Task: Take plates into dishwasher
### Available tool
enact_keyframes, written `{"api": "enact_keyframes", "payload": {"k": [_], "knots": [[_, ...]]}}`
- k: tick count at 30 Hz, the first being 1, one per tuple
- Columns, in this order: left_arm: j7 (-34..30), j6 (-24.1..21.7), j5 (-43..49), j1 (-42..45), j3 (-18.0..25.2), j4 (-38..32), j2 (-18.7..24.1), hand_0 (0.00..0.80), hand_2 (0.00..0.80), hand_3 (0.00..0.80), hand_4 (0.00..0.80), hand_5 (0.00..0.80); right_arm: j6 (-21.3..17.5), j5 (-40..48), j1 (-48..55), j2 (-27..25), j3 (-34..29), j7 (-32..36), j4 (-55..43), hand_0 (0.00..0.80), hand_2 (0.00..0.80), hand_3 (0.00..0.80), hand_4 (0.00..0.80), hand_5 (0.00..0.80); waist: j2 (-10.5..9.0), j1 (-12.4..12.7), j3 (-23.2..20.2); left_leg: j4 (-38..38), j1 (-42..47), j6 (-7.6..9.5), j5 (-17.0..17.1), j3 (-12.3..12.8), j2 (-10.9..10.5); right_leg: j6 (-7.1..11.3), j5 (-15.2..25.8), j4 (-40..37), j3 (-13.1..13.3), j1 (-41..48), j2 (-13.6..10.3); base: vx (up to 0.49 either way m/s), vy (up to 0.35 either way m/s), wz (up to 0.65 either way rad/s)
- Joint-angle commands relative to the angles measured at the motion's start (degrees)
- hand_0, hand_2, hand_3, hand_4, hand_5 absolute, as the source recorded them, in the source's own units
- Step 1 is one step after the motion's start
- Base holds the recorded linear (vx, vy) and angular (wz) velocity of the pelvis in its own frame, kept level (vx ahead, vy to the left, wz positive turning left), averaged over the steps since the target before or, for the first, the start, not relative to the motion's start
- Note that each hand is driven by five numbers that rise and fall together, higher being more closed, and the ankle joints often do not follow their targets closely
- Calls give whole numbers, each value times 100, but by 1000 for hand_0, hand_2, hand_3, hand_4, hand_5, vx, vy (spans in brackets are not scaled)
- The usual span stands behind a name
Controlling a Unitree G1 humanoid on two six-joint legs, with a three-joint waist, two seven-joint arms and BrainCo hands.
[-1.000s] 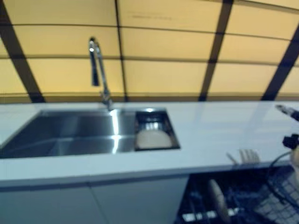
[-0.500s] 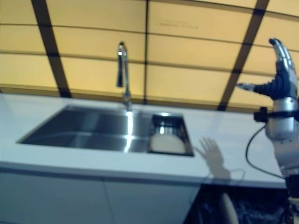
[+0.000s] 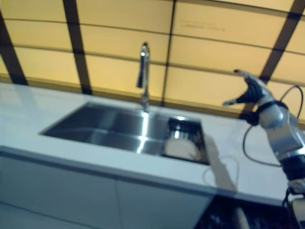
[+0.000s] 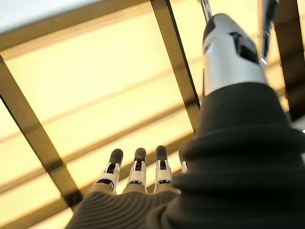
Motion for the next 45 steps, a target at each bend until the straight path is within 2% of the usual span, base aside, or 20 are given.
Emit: {"api": "enact_keyframes", "payload": {"k": [1, 8, 13, 14, 22, 30, 45], "knots": [[0, 40, -27, -239, -97, 74, 221, 0, 0, 0, 0, 0, 88, 65, -864, -425, 509, 405, 305, 0, 0, 0, 0, 0, -117, 210, 9, -21, -151, 179, 110, 78, -239, -88, -335, 204, -31, 305, 261, -1, -10, 12], [-24, 21, -38, -211, -93, 28, 288, 0, 0, 0, 0, 0, 424, -24, -1206, -343, 953, 1038, 781, 0, 0, 0, 0, 0, -106, 342, 83, -21, -168, 170, 192, -63, -219, -133, -434, 341, -123, 357, 246, 5, -11, 18], [-121, 1, 30, -252, -97, -5, 362, 0, 0, 0, 0, 0, 550, 206, -1362, -230, 1204, 1683, 1049, 0, 0, 0, 0, 0, -91, 450, 124, -21, -173, 167, 239, -190, -213, -153, -515, 469, -219, 390, 217, 2, -28, 12], [-125, -19, 59, -254, -95, -20, 403, 0, 0, 0, 0, 0, 616, 233, -1408, -166, 1325, 2004, 1182, 0, 0, 0, 0, 0, -83, 492, 141, -13, -176, 162, 260, -220, -202, -156, -534, 514, -260, 402, 196, 12, -36, 17], [-179, 23, 80, -194, -111, -106, 542, 0, 0, 0, 0, 0, 682, -48, -1789, 71, 1971, 2882, 1822, 0, 0, 0, 0, 0, -26, 650, 196, 9, -192, 105, 335, -338, -168, -202, -563, 507, -362, 502, 207, 27, -30, 12], [-235, 20, 157, -44, -11, -124, 617, 0, 0, 0, 0, 0, 712, -169, -1944, 109, 2178, 3022, 1984, 0, 0, 0, 0, 0, 23, 762, 266, 41, -277, 40, 408, -395, -130, -206, -533, 439, -454, 533, 215, 42, -29, 5], [-308, -215, 141, 67, -22, -504, 760, 0, 0, 0, 0, 0, 815, -110, -2155, -59, 2166, 2848, 2437, 0, 0, 0, 0, 0, 99, 943, 497, 200, -422, -28, 458, -516, -54, -314, -613, 556, -555, 488, 291, 67, -47, 7]]}}
